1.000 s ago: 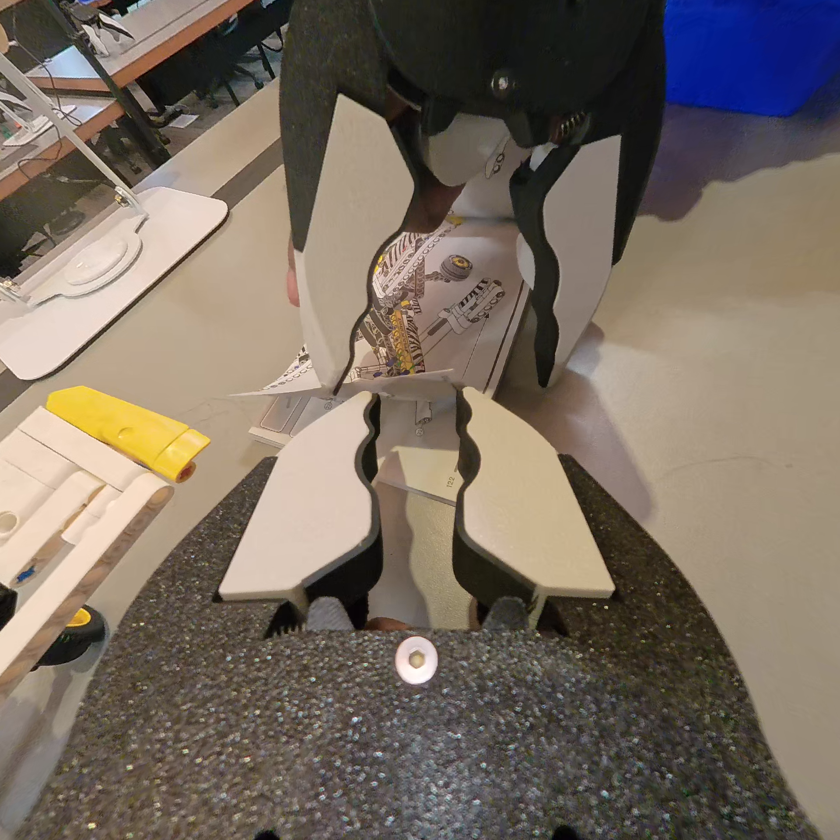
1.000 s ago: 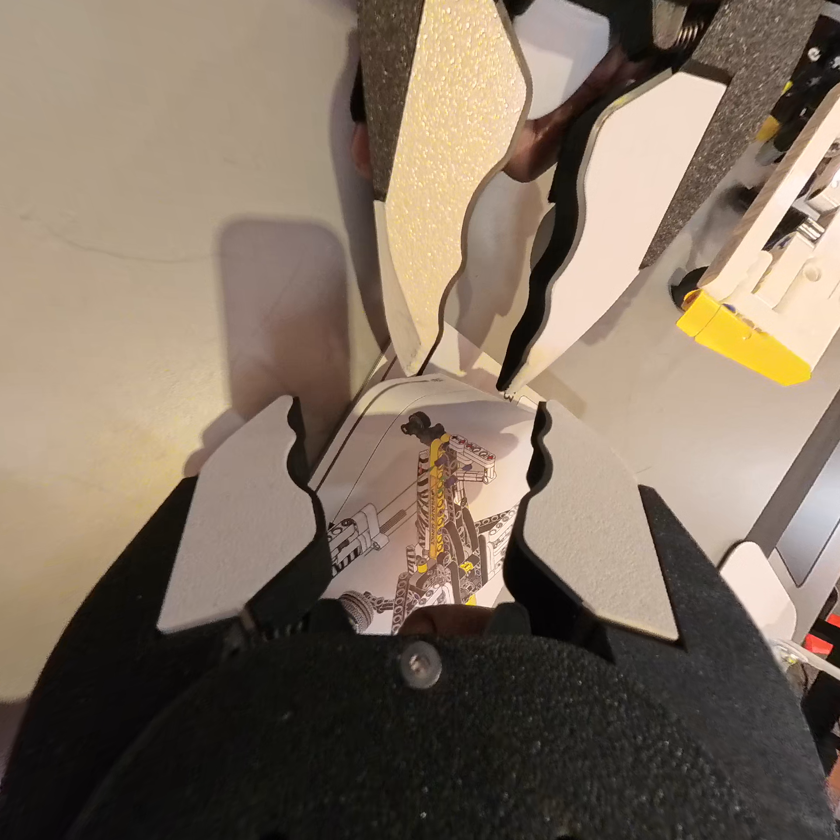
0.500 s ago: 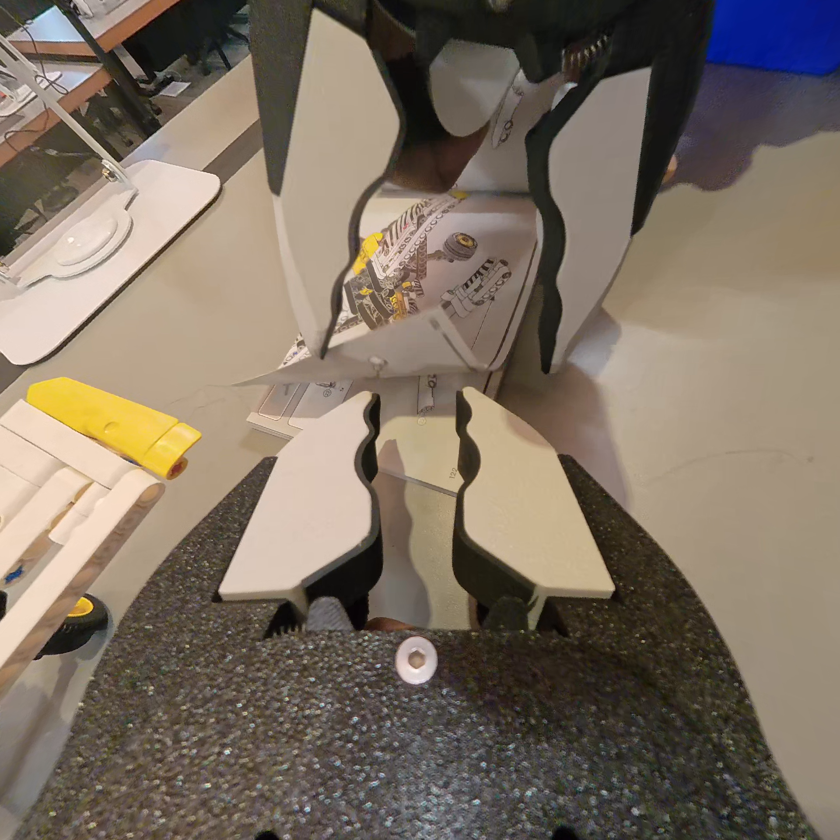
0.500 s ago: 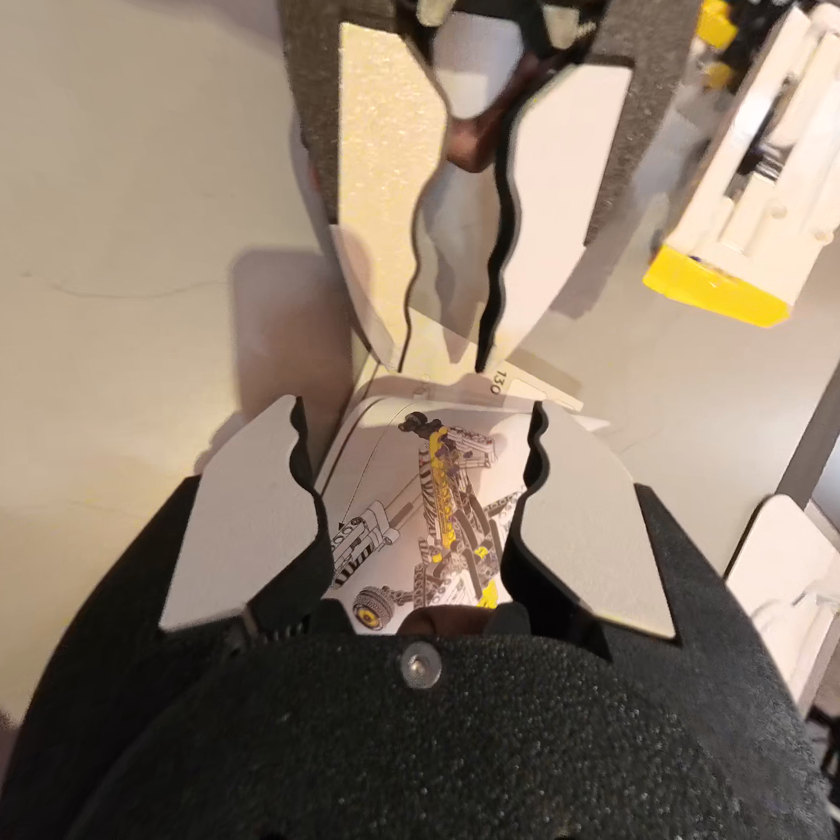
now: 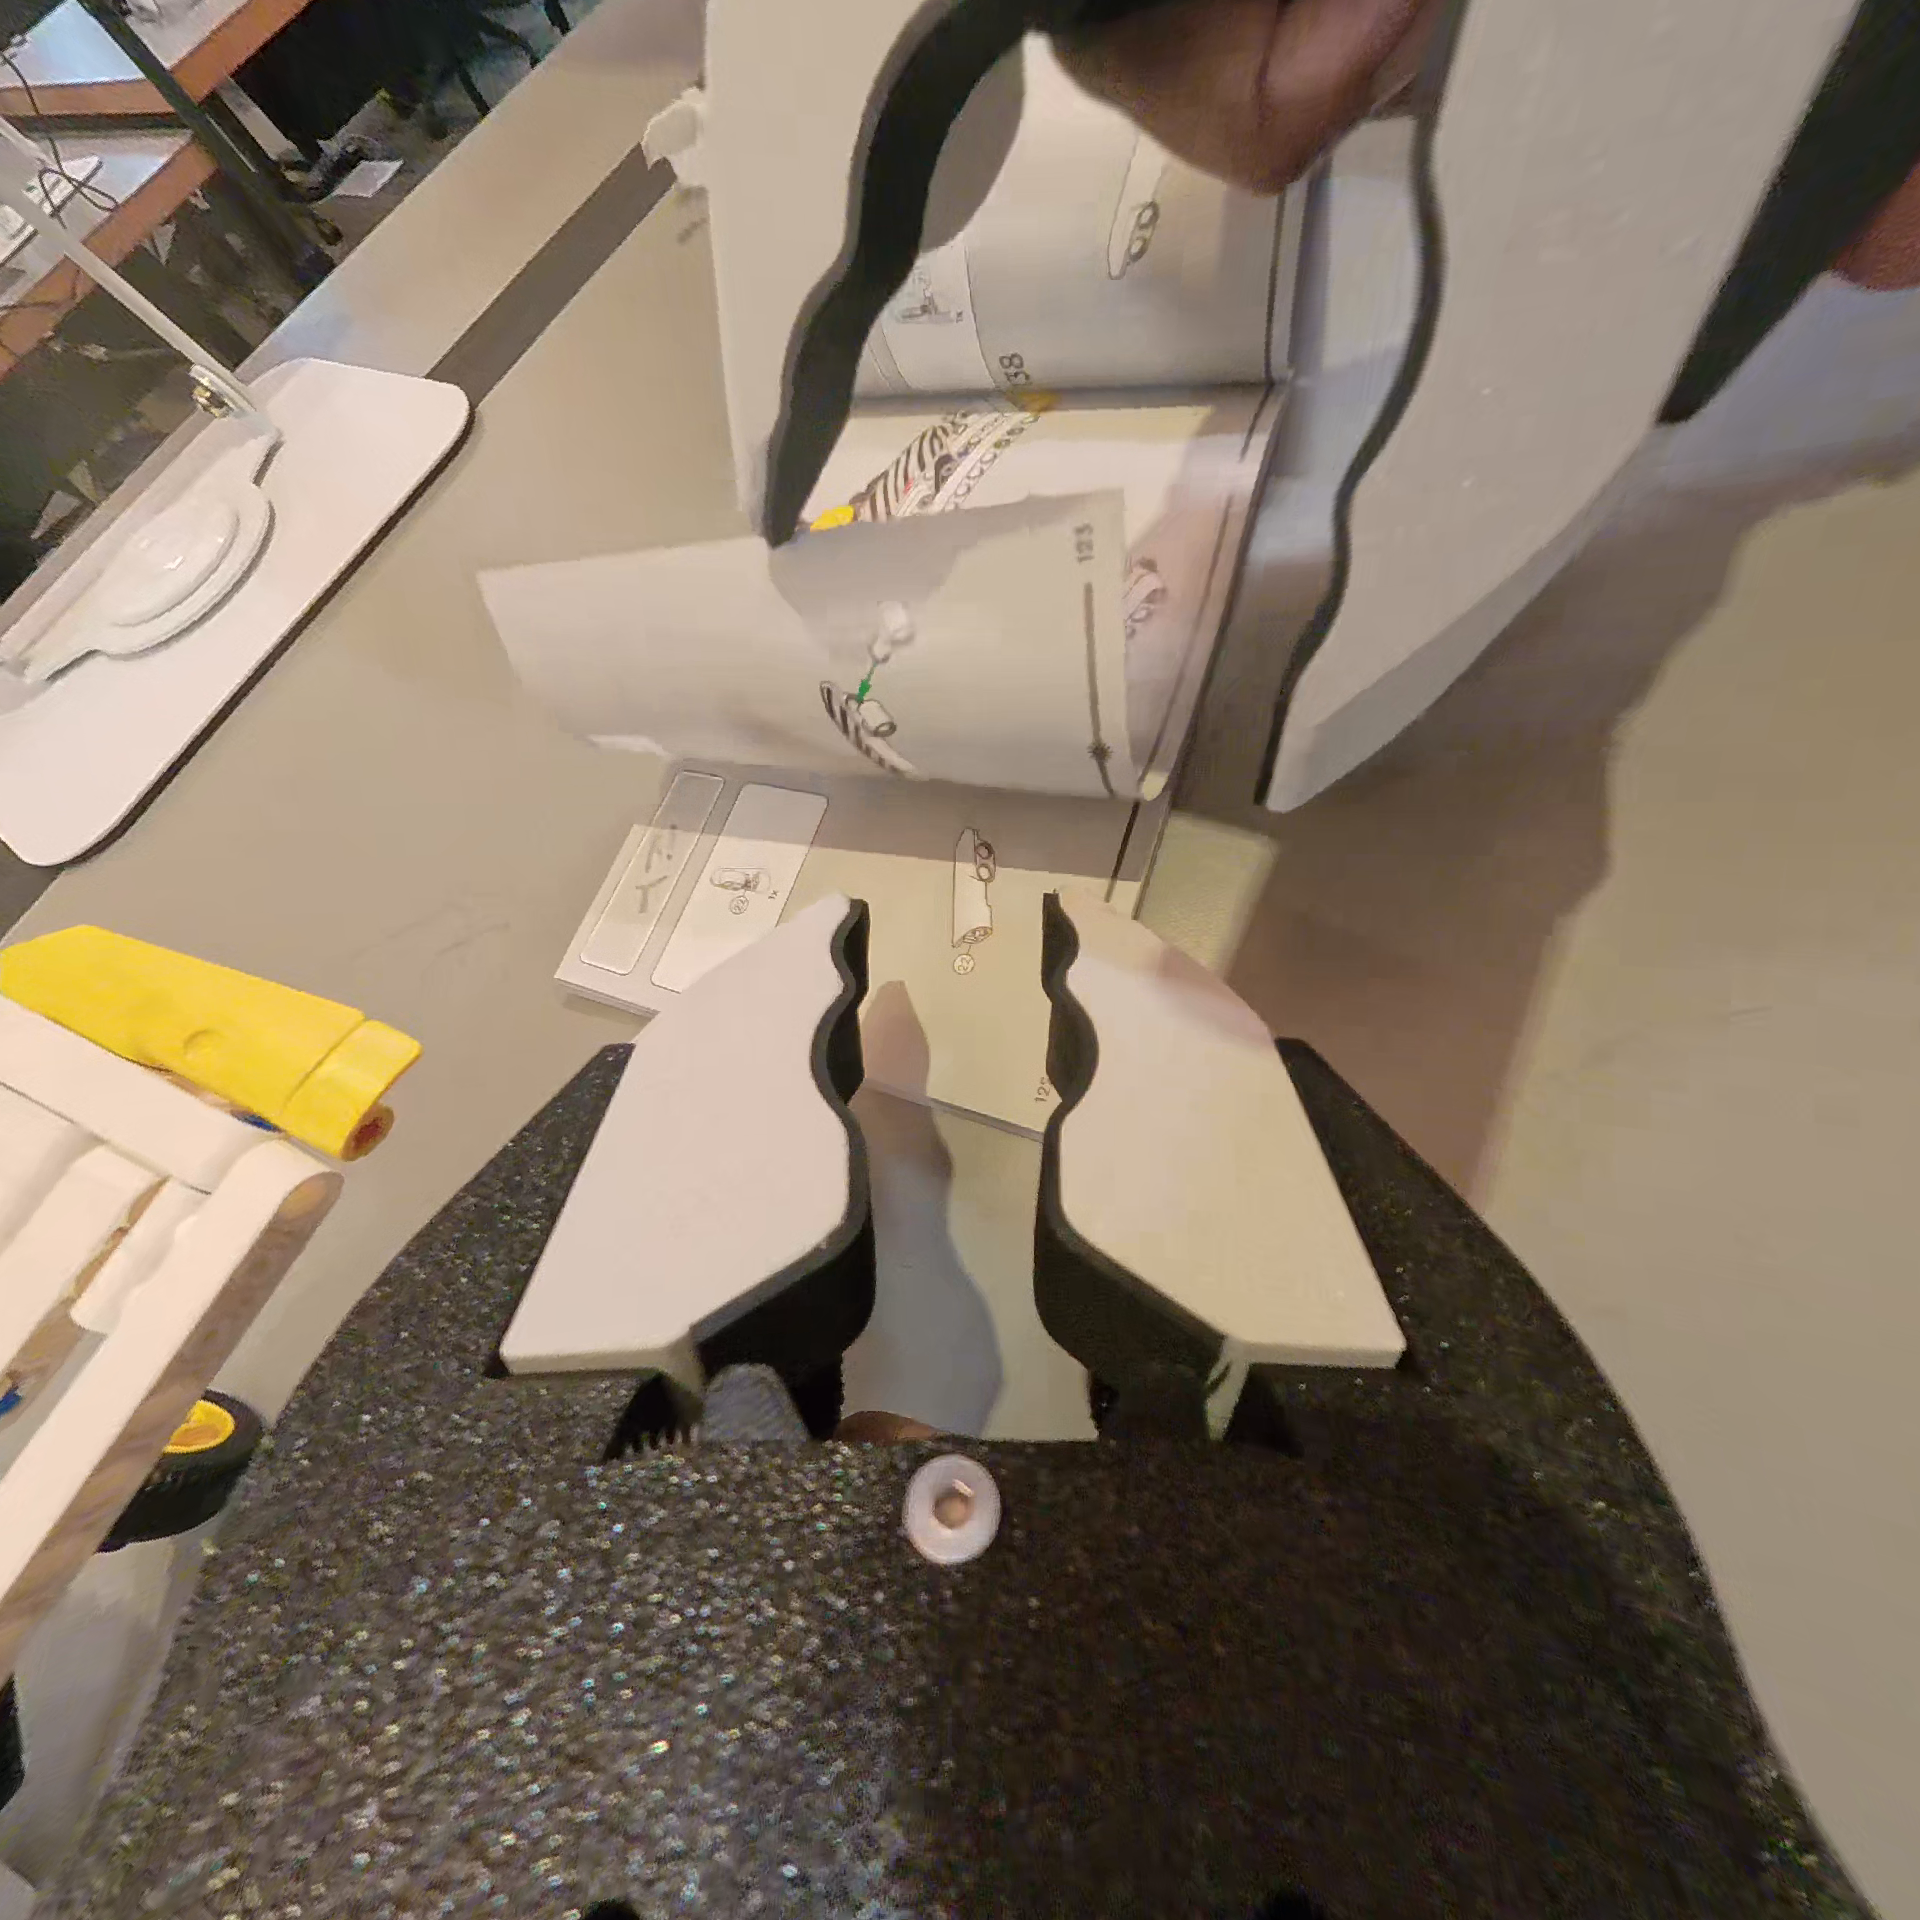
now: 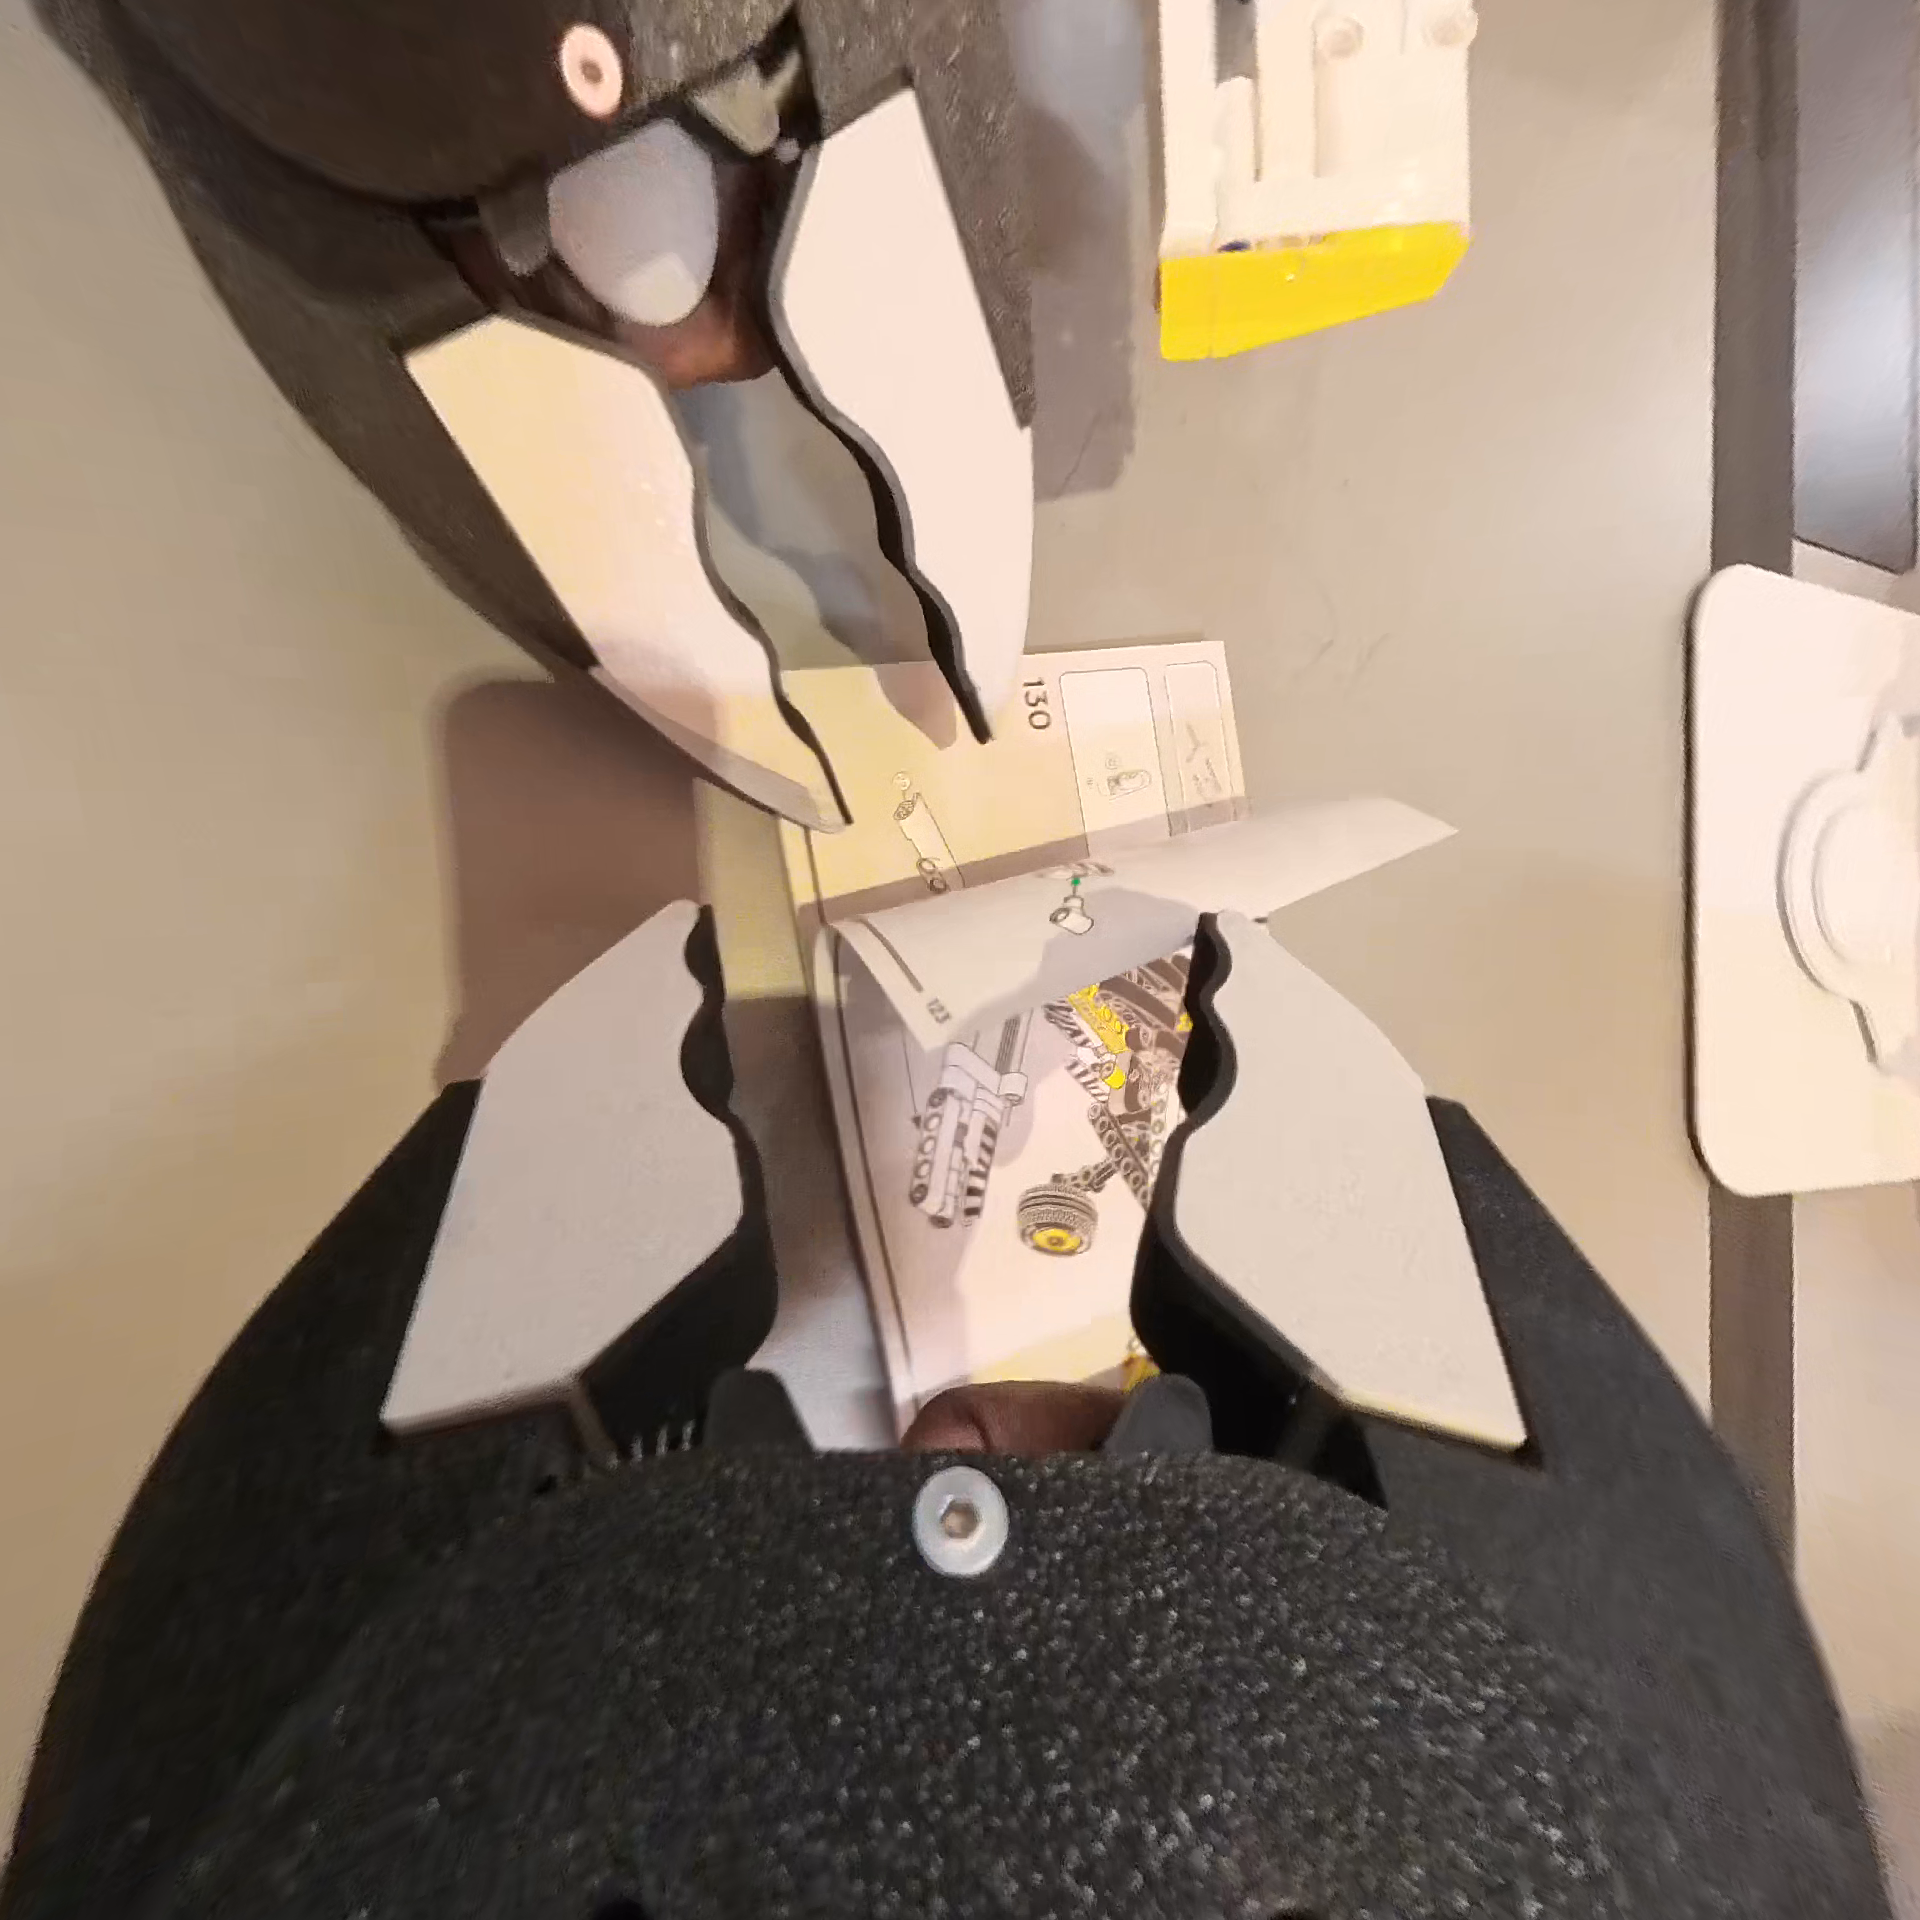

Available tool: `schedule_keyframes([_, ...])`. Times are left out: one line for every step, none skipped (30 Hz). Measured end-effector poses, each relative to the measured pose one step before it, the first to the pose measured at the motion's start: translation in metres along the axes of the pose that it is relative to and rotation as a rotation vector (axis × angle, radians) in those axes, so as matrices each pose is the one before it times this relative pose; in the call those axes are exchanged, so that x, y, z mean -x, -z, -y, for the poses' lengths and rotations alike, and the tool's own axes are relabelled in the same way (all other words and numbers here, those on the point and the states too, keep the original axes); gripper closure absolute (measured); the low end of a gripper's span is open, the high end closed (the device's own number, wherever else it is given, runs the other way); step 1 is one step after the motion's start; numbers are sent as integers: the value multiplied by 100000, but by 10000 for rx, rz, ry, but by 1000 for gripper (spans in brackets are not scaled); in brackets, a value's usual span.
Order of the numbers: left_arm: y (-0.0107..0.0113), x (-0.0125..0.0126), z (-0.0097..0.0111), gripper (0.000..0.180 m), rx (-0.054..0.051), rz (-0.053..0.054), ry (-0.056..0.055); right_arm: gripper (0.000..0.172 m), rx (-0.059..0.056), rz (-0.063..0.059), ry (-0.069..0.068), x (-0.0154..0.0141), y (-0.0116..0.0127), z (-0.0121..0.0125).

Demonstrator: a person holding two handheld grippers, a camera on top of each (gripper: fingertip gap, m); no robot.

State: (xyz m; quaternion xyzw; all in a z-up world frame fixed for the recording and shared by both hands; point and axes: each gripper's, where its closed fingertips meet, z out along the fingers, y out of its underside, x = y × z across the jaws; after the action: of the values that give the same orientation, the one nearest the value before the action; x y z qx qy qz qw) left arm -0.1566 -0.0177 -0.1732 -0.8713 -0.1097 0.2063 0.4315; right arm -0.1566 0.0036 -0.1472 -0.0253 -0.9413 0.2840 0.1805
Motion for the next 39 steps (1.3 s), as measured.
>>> schedule_keyframes([6,77,15,148,-35,18,-38,86,-84,-268,-313,-26,235,321])
schedule_keyframes([19,65,-12,148,-31,17,-62,86,-150,-280,-343,2,206,436])
schedule_keyframes([17,92,-32,148,-17,39,-68,86,-246,-358,-332,-35,190,594])
schedule_keyframes([13,80,-38,148,-3,36,-67,86,-343,-431,-290,-79,176,699])
schedule_keyframes([10,65,-42,148,-5,34,-68,86,-459,-345,-277,68,114,768])
schedule_keyframes([-28,69,-18,148,-11,36,-93,87,-563,-204,-320,236,36,737])
schedule_keyframes([-57,89,-24,148,-5,64,-131,87,-590,-128,-392,231,-57,582])
schedule_keyframes([-87,115,-49,148,17,73,-139,88,-560,-58,-427,190,-86,376])
schedule_keyframes([-87,79,-54,148,26,56,-125,89,-438,32,-410,148,-98,70])
schedule_keyframes([-62,73,-28,148,0,54,-104,92,-239,69,-340,37,-115,-265])
schedule_keyframes([0,71,21,148,-40,59,-72,92,-44,57,-224,-117,-109,-541])
schedule_keyframes([52,36,57,148,-66,42,-45,92,55,9,-91,-278,-66,-657])
schedule_keyframes([62,-4,66,148,-76,22,-43,94,49,-31,-9,-403,-13,-587])
schedule_keyframes([59,1,53,148,-71,37,-63,96,10,2,-15,-403,2,-478])
schedule_keyframes([51,-4,37,148,-54,50,-81,100,-24,70,-100,-342,14,-367])
schedule_keyframes([24,-15,19,148,-32,45,-92,103,-50,141,-188,-225,-6,-261])
schedule_keyframes([14,-27,14,148,-18,53,-92,104,-79,182,-221,-120,-5,-165])
schedule_keyframes([-8,-37,-8,148,1,55,-88,106,-84,167,-202,-64,-35,-138])
schedule_keyframes([-27,-31,-34,148,34,59,-91,108,-31,136,-147,-31,-47,-181])
schedule_keyframes([-62,-40,-58,148,58,50,-90,108,27,135,-60,69,-60,-222])
schedule_keyframes([-63,-44,-63,148,63,40,-91,108,41,117,28,127,-37,-222])
schedule_keyframes([-58,-47,-40,148,42,30,-89,108,35,88,72,144,-44,-173])
schedule_keyframes([-11,-27,23,148,-9,33,-73,107,20,88,86,183,-25,-53])
schedule_keyframes([-6,-22,36,148,-21,11,-42,107,-14,42,89,125,-4,26])
schedule_keyframes([-4,12,1,148,-7,-1,-2,107,8,-15,54,24,-24,-10])
schedule_keyframes([-9,-4,-7,148,2,-9,12,108,50,-17,11,-18,-53,-52])
schedule_keyframes([5,-11,13,148,-8,-2,-11,108,67,-14,-17,-42,-79,-71])
schedule_keyframes([21,-23,16,148,-20,10,-40,110,66,-30,-54,-99,-87,-60])
schedule_keyframes([26,-32,27,148,-29,16,-58,111,71,-37,-86,-133,-82,-82])
schedule_keyframes([45,-55,45,148,-42,12,-74,112,72,-21,-90,-117,-86,-79])
schedule_keyframes([45,-53,47,148,-43,12,-76,112,49,-20,-73,-91,-44,-53])
schedule_keyframes([24,-42,39,149,-30,13,-65,113,23,-36,-47,-90,-33,-32])
schedule_keyframes([27,-49,25,149,-17,3,-42,114,12,-53,-19,-76,-12,-5])
schedule_keyframes([22,-22,6,149,-11,11,-28,114,13,-46,6,-40,-13,-14])
schedule_keyframes([15,-15,10,149,-12,4,-20,115,18,-33,21,-15,-25,-22])
schedule_keyframes([14,3,4,149,-5,8,-10,115,21,-16,28,11,-19,-27])
schedule_keyframes([2,12,-4,149,3,8,-1,115,14,-11,22,16,-11,-15])
schedule_keyframes([10,6,-12,149,4,5,4,115,-1,-3,10,2,-3,4])
schedule_keyframes([-12,20,-13,149,5,2,9,116,-23,3,-13,-8,23,29])
